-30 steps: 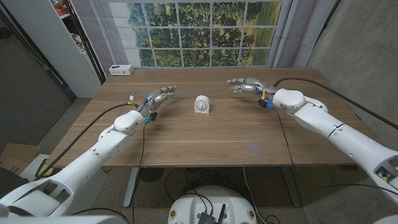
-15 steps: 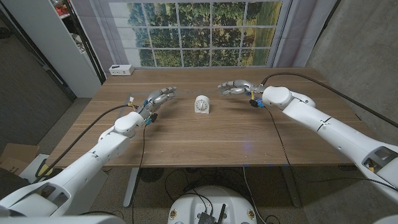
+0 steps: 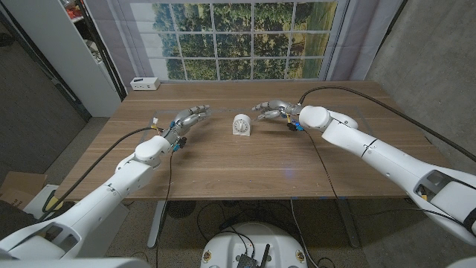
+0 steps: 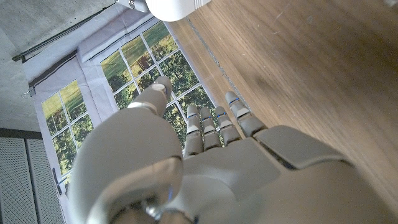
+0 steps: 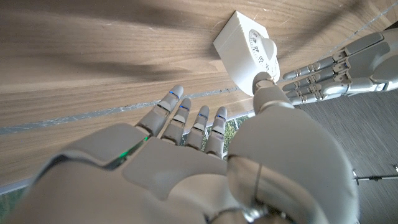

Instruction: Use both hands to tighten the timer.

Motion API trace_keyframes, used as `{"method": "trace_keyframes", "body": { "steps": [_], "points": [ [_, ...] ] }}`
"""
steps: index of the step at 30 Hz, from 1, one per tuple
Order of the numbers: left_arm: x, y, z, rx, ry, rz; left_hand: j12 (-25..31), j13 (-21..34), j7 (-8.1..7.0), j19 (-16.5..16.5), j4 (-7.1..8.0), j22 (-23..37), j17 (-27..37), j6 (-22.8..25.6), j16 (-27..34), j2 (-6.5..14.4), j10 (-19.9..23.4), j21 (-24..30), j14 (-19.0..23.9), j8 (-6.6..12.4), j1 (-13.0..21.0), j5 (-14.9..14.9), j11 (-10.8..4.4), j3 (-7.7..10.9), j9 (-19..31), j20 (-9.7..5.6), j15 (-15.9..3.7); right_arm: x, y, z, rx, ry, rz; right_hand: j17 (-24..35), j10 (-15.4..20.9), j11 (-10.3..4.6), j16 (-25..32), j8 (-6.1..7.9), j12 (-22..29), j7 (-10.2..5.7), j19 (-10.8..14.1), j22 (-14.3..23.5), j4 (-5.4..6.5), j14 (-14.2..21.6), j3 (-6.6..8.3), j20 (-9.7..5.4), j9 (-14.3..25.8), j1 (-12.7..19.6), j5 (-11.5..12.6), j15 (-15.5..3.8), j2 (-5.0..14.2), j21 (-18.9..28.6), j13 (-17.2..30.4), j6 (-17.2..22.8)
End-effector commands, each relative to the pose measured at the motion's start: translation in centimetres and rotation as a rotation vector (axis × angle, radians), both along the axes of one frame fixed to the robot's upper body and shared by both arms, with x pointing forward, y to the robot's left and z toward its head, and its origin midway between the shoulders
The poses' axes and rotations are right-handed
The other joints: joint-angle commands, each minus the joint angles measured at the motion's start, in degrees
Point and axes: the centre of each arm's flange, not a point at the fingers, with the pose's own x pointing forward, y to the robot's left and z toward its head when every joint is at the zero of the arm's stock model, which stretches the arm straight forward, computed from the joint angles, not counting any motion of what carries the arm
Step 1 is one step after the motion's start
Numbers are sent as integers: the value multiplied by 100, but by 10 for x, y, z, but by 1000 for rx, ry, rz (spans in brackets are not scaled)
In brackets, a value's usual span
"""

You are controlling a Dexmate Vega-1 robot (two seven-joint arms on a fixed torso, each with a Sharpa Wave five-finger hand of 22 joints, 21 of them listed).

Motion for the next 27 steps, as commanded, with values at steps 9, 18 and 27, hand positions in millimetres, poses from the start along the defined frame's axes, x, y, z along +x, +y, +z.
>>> {"method": "trace_keyframes", "body": {
  "steps": [9,18,27],
  "points": [
    [-8,4,-7,-15,6,12,40,30,11,-8,7,14,11,51,30,32,13,-32,24,12,44,-10,-32,-47,20,-1,-29,10,45,-15,-86,66,46,12,-45,108,-36,-24,3,56,-113,25,-8,-146,-38,69,6,138,-7,-748,-50,-27,15,-112],
    [-10,1,-5,-19,-6,16,58,35,22,1,8,16,10,80,36,39,38,-45,40,18,53,-7,-31,-74,25,2,-28,12,44,-19,-21,48,42,62,375,218,164,85,189,86,-3,35,68,212,-100,163,7,163,-1,-739,0,48,75,96],
    [-10,2,-4,-24,-8,18,78,40,24,8,10,17,9,118,45,45,73,-56,69,28,60,-5,-39,-100,29,11,-48,8,40,-29,94,-3,-27,222,1060,178,487,420,544,77,307,50,96,763,-234,203,160,258,8,-832,157,124,382,865]
  ]
}}
